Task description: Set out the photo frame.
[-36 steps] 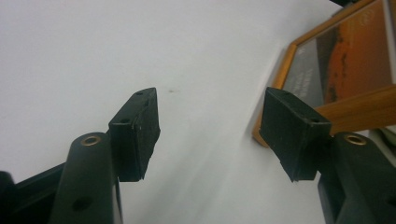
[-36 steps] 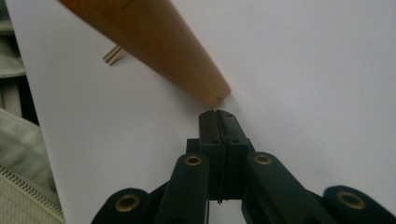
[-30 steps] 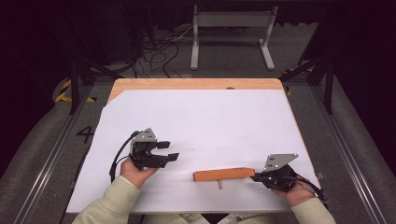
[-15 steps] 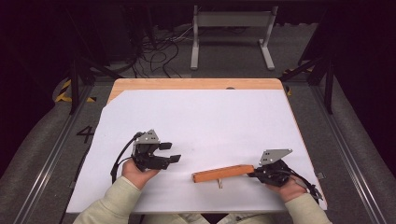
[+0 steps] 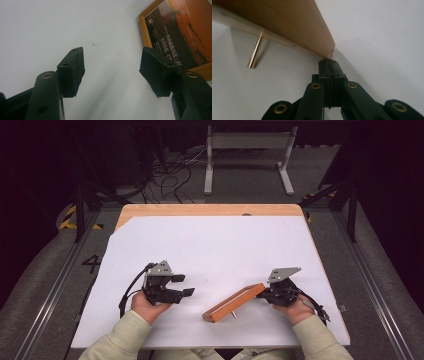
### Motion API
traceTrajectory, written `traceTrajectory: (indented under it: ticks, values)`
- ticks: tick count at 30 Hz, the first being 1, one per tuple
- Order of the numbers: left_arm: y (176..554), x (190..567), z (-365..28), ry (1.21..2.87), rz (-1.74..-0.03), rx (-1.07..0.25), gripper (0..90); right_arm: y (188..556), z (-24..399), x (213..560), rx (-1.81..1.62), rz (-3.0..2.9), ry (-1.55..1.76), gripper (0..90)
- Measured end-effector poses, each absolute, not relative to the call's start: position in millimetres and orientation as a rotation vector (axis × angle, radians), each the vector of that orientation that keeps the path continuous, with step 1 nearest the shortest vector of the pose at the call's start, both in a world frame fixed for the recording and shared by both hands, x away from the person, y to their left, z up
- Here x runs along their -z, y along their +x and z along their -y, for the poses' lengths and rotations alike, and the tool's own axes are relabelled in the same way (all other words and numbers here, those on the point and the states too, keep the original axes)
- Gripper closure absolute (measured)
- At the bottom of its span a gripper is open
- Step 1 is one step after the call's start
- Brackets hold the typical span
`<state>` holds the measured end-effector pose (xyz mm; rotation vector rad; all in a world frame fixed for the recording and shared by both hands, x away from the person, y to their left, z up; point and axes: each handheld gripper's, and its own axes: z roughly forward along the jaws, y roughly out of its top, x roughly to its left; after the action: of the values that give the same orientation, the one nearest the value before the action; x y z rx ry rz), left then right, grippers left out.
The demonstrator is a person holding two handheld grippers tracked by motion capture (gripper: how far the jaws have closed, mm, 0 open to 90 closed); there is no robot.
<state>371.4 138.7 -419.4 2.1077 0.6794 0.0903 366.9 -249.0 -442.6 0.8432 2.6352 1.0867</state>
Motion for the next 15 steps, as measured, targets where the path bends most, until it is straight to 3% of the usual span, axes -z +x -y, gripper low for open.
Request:
traceTrajectory:
  ticks: [15]
  values:
    - [364.5, 424.0, -140.9, 2.169, -0.628, 0.005, 64.7, 401.7, 204.9, 441.8, -1.126, -2.656, 0.774, 90.0]
